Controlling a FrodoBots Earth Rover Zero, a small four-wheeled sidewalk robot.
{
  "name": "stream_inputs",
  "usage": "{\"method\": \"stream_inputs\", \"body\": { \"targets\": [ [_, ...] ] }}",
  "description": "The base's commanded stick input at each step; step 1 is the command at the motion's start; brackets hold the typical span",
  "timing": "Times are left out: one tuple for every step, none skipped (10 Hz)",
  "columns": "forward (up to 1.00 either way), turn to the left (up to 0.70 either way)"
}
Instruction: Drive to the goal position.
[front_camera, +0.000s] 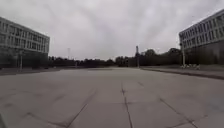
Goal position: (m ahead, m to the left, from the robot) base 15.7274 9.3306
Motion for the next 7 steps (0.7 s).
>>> {"method": "stream_inputs", "body": {
  "targets": [
    [1.0, 0.0],
    [1.0, 0.0],
    [1.0, 0.0],
    [1.0, 0.0],
    [1.0, 0.0],
    [1.0, 0.0],
    [1.0, 0.0]
  ]
}}
